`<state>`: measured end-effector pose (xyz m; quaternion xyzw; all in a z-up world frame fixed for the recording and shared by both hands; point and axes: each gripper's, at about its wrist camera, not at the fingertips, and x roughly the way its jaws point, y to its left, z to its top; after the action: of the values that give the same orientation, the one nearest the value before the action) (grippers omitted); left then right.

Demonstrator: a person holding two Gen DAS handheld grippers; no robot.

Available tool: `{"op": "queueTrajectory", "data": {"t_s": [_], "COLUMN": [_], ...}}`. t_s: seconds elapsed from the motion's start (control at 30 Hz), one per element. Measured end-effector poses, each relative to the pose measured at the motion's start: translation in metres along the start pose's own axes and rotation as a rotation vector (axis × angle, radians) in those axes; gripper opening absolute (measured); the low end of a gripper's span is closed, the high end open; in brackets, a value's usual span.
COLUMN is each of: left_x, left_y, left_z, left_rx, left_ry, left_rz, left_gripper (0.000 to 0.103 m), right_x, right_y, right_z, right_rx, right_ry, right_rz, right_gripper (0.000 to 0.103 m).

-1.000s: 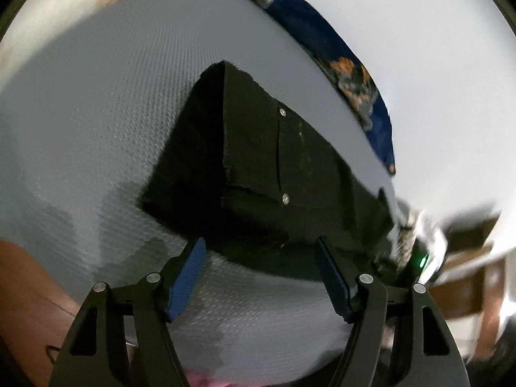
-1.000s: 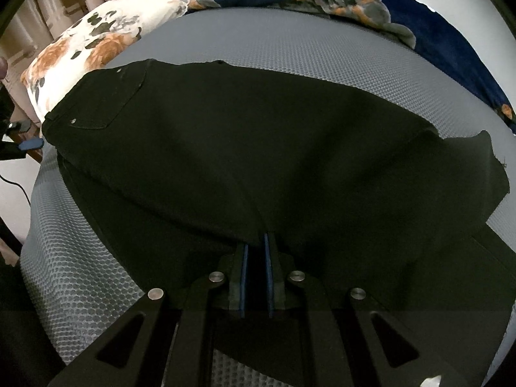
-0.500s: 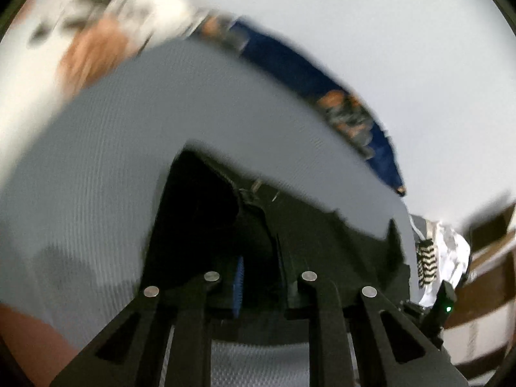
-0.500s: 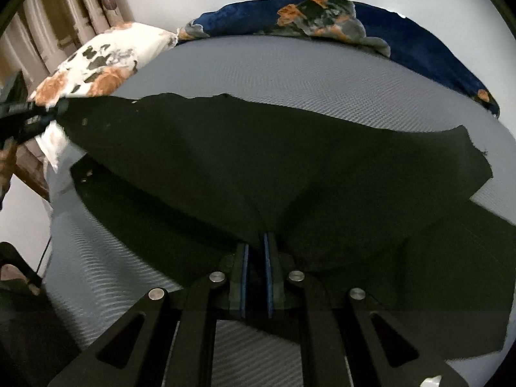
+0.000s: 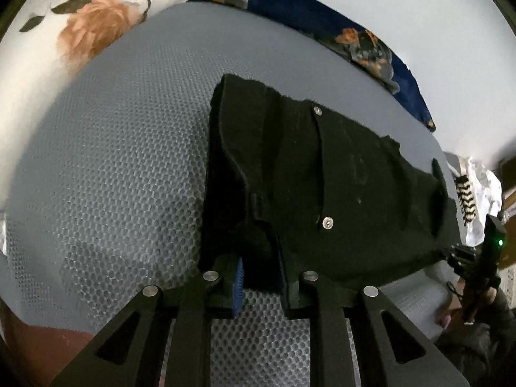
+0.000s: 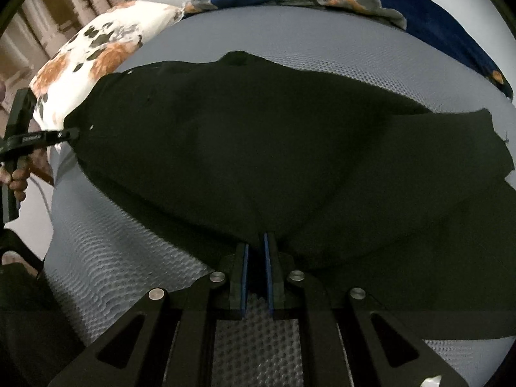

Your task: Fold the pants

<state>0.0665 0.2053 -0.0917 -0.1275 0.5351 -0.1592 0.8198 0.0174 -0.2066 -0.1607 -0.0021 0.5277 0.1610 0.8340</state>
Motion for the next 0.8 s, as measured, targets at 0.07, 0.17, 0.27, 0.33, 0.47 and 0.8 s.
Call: {"op": "queueTrajectory", "data": {"t_s": [0.07,0.17,0.27,0.33,0.47,0.8], "left_x": [-0.001,0.007,0.01,0.012,0.004,-0.029], "left_y": [-0.002,-0.003,-0.014,-0.017,-0.013,-0.037], "left_z": [0.004,0.007,0.007,0.005,0.001,-0.011], "left_rx": [0.026,0.09,0.121,0.135,0.15,0.365], "left_ry": [-0.003,0.018,0.019,0.02,-0.001,-0.039], "left_rz": [0.021,0.059,0.093,0.119,0.194,0.494], "left_gripper": [0.019,0.021,0.026,0.035,0.055,0.069], "right_x": [-0.005,0.004,0.007,0.007,0.007,0.011], "right_y": [0.003,0.003,0.0,-0.002,-0.002,-0.005], "right_z": [-0.002,-0.009,-0.011,-0.01,-0.01,-0.009], "right_rx": [-0.02,-0.016,0.018,0.025,0.009,0.043], "right_ry": [0.002,0.036,0.036,0.039,0.046,0.032], "right_rz": [0.003,0.008,0.02,0.03,0.03,0.056], "right_gripper": [0.008,0.008,0.008,0.008,0.008,0.008]}}
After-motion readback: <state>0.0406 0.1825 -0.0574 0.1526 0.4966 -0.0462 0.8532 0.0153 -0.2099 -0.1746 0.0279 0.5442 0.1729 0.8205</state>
